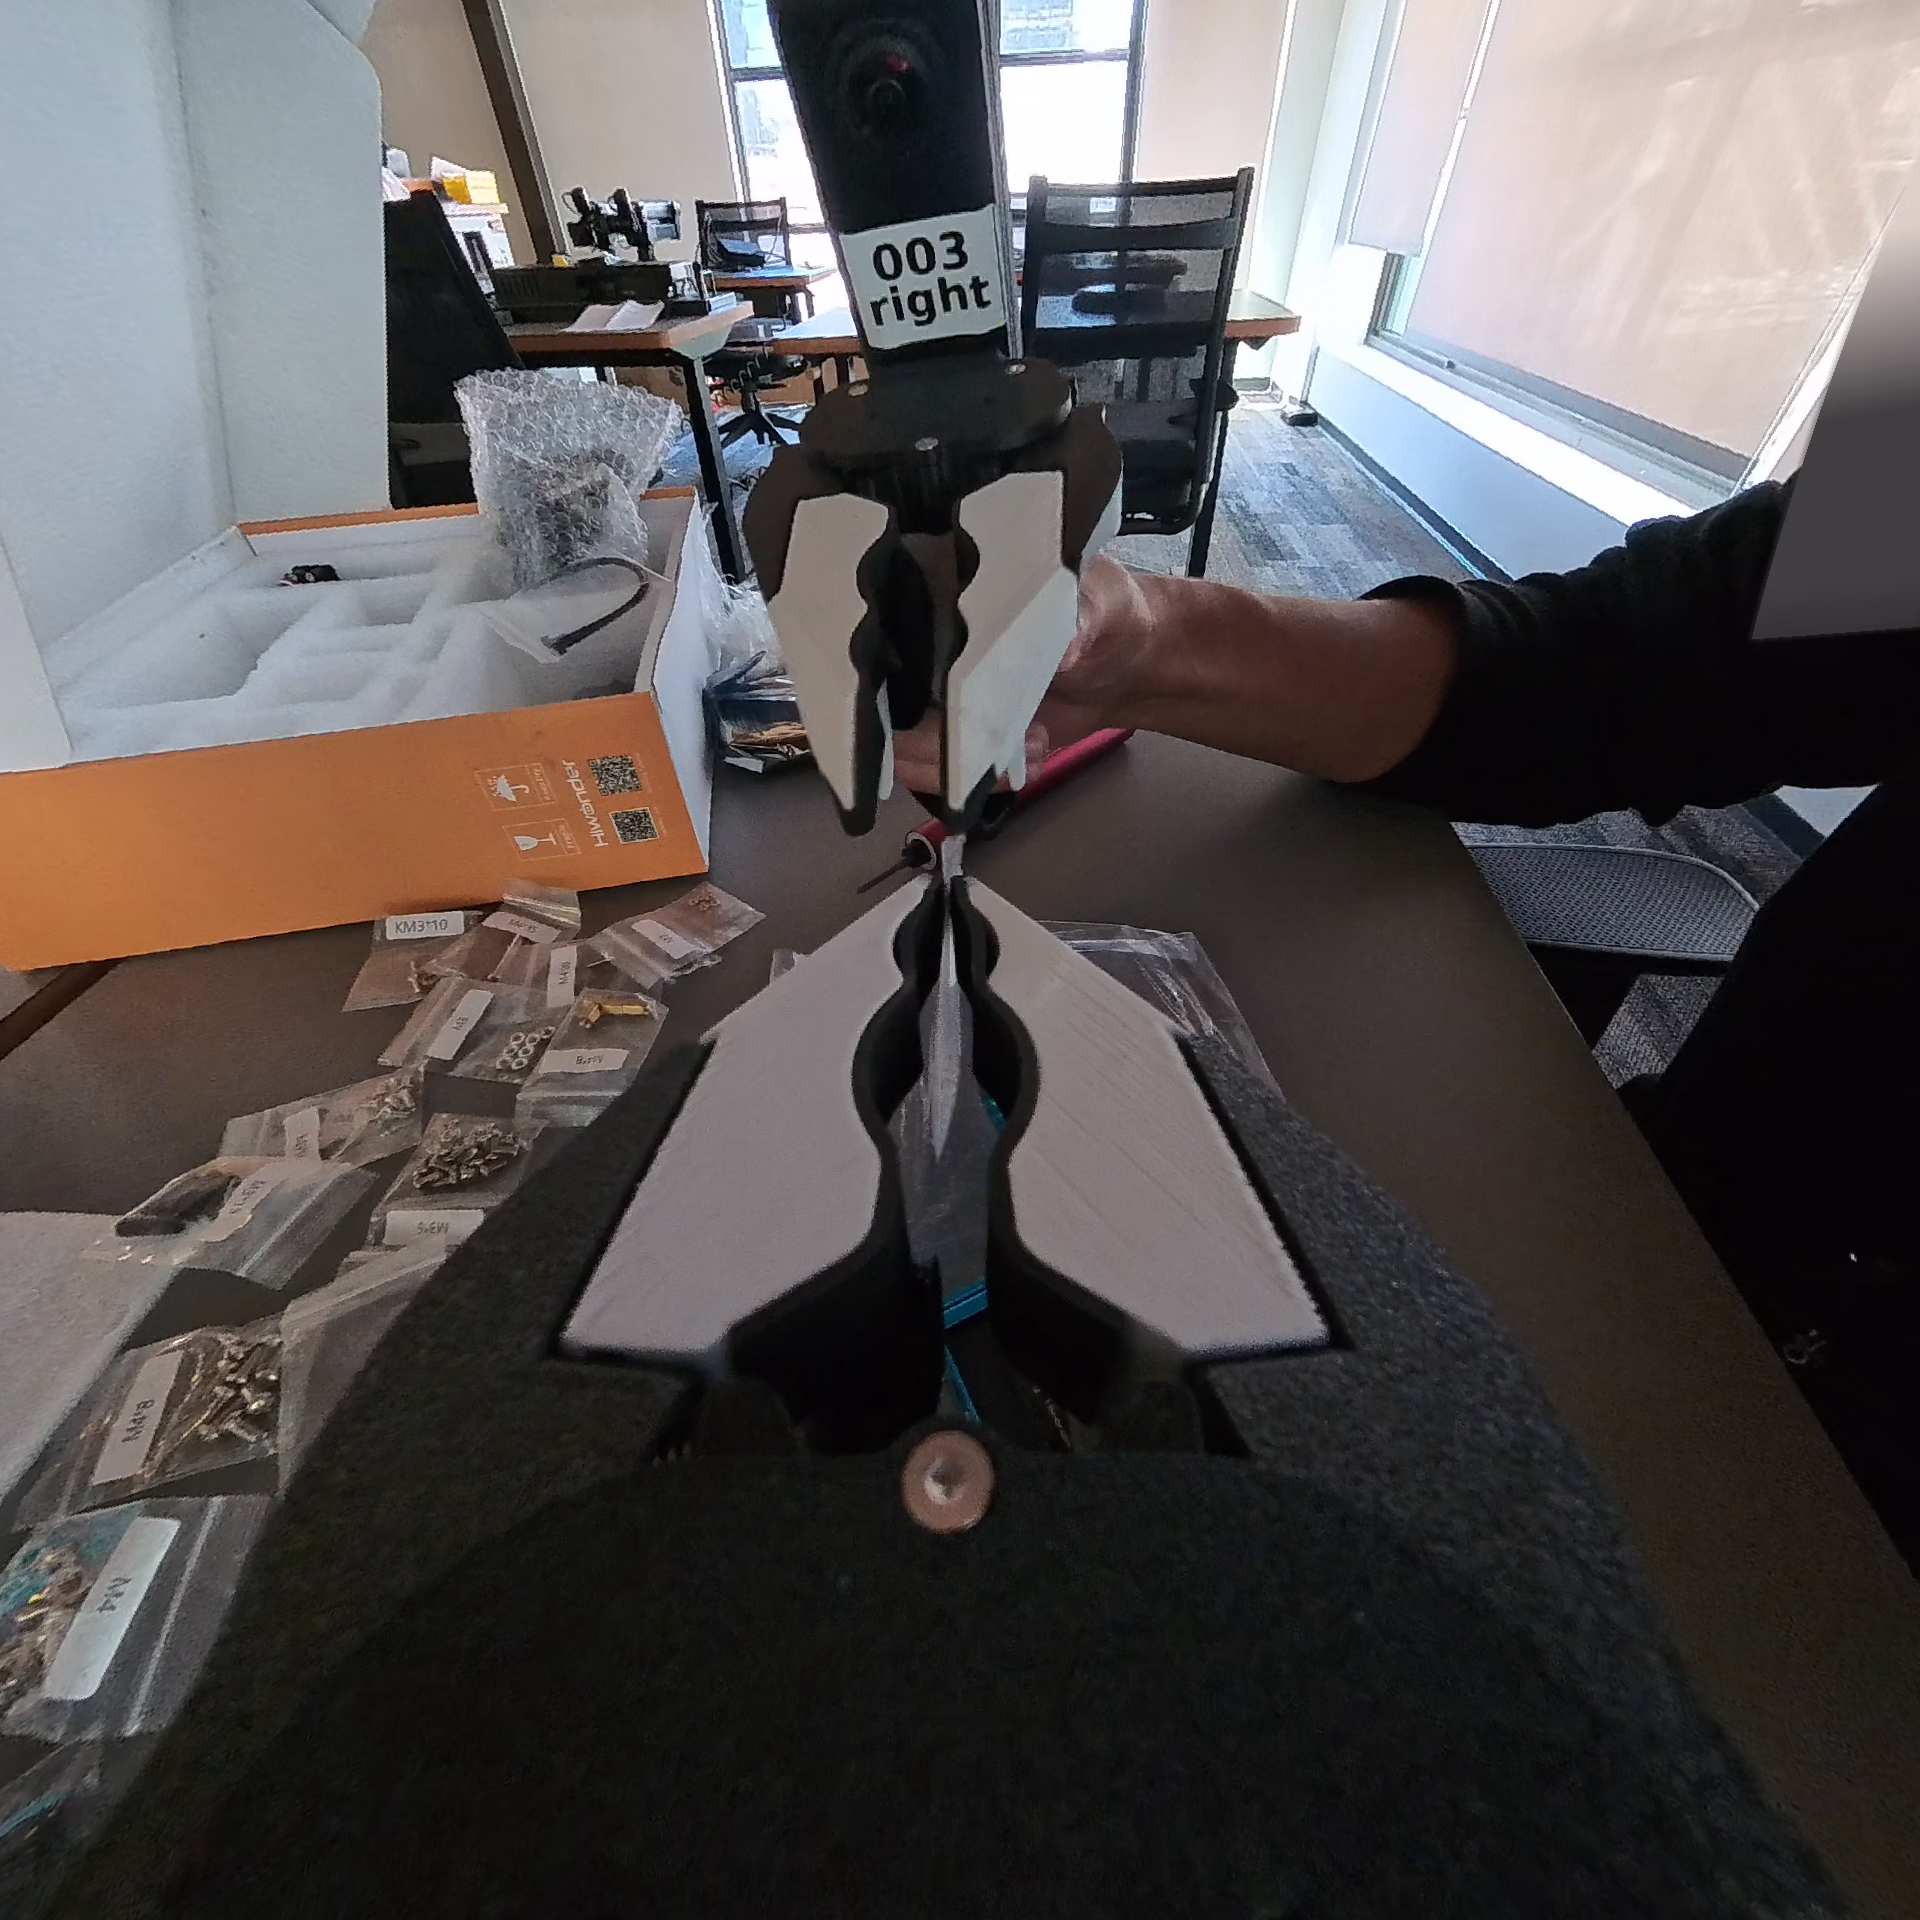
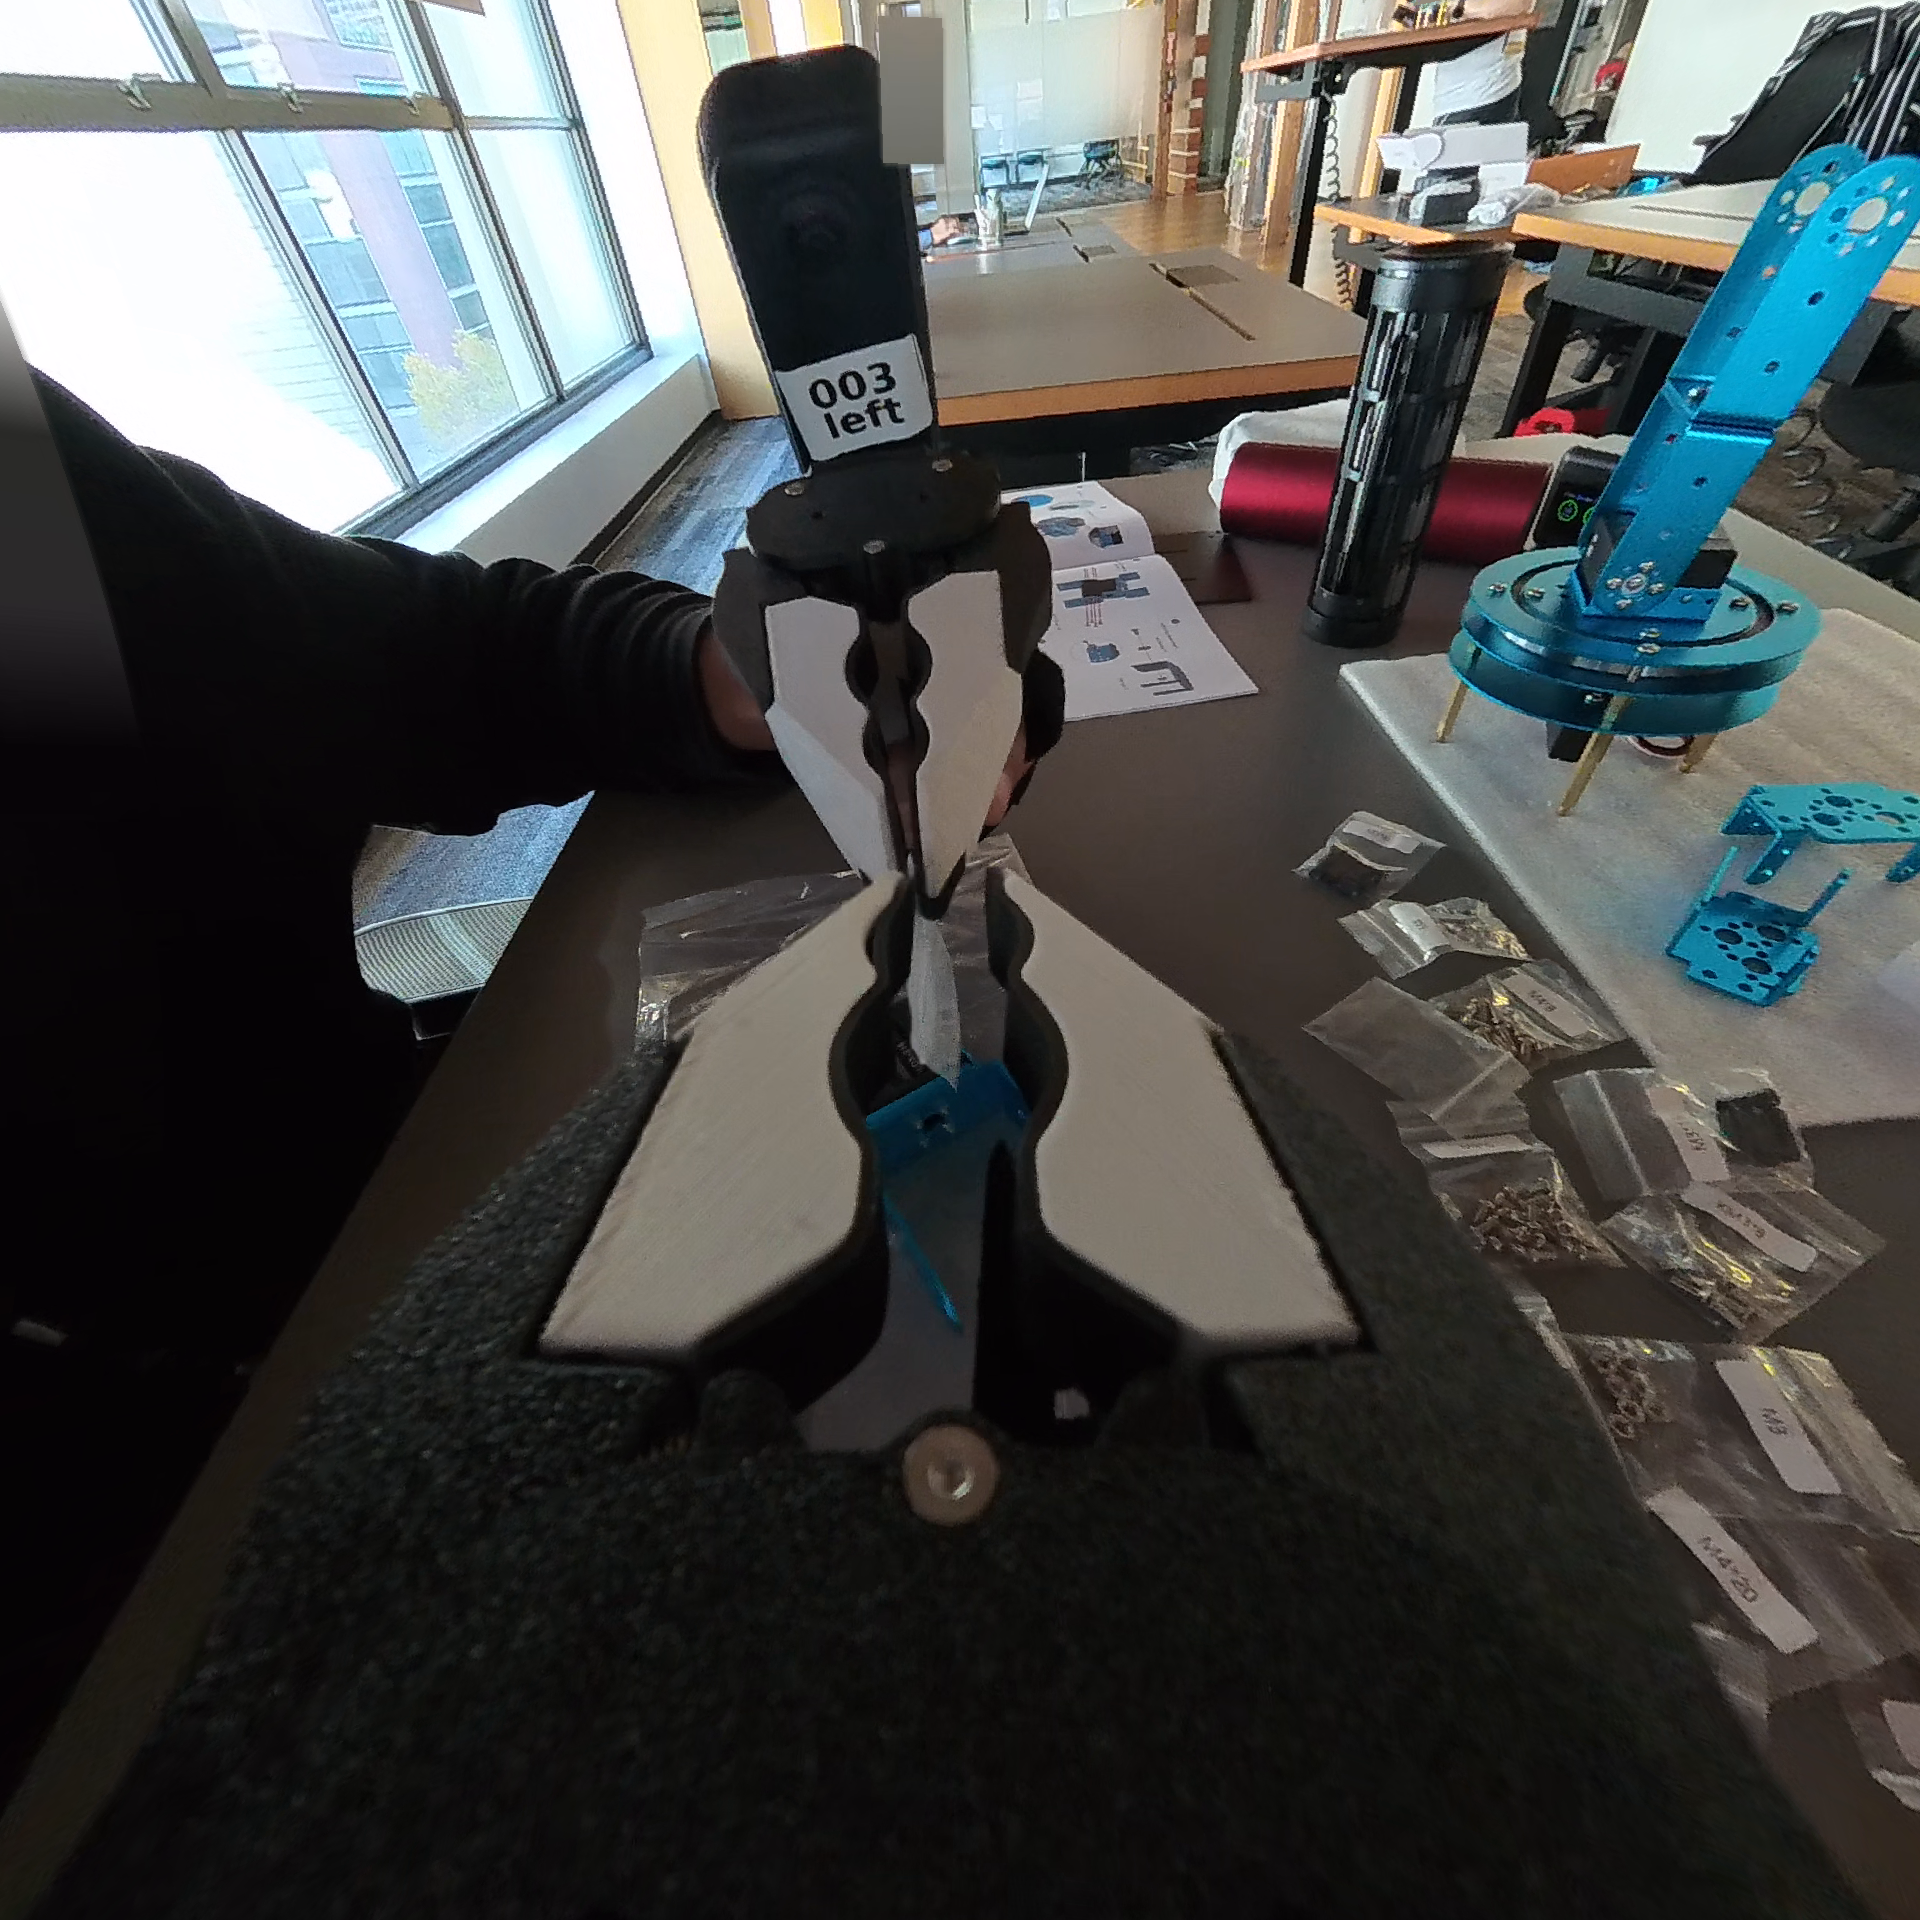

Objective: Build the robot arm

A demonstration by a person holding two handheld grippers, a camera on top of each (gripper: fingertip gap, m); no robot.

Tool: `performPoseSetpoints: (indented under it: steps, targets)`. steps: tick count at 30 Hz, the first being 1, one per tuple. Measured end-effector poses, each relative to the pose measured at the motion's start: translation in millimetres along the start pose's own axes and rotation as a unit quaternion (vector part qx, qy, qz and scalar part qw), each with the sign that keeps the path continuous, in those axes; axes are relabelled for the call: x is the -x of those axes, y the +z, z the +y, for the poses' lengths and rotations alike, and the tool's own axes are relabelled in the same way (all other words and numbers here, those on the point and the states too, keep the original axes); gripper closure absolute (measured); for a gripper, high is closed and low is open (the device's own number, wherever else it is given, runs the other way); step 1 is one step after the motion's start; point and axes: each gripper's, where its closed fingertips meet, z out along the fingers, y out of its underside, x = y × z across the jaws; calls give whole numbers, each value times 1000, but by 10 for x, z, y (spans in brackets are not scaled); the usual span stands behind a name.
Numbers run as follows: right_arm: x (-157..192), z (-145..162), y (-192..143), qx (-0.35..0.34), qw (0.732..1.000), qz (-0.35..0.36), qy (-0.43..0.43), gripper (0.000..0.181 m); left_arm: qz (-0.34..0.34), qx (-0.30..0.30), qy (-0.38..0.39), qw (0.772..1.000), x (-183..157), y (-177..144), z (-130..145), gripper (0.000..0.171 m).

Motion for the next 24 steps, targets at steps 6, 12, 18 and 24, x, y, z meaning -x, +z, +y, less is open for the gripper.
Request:
performPoseSetpoints:
  steps: [6,12,18,24]
  targets:
    - [-5,20,7,5,1000,1,-1,169,0,1,-1,1000,2,2,7,171]
    - [-15,-13,-44,0,1000,4,-5,168,-1,-2,-3,1000,18,-16,-12,171]
    - [-14,22,-25,7,1000,3,-8,168,-3,-4,-2,1000,21,-22,-22,171]
    - [-20,35,-14,11,1000,7,-11,168,-2,-2,-2,1000,18,-18,-14,171]
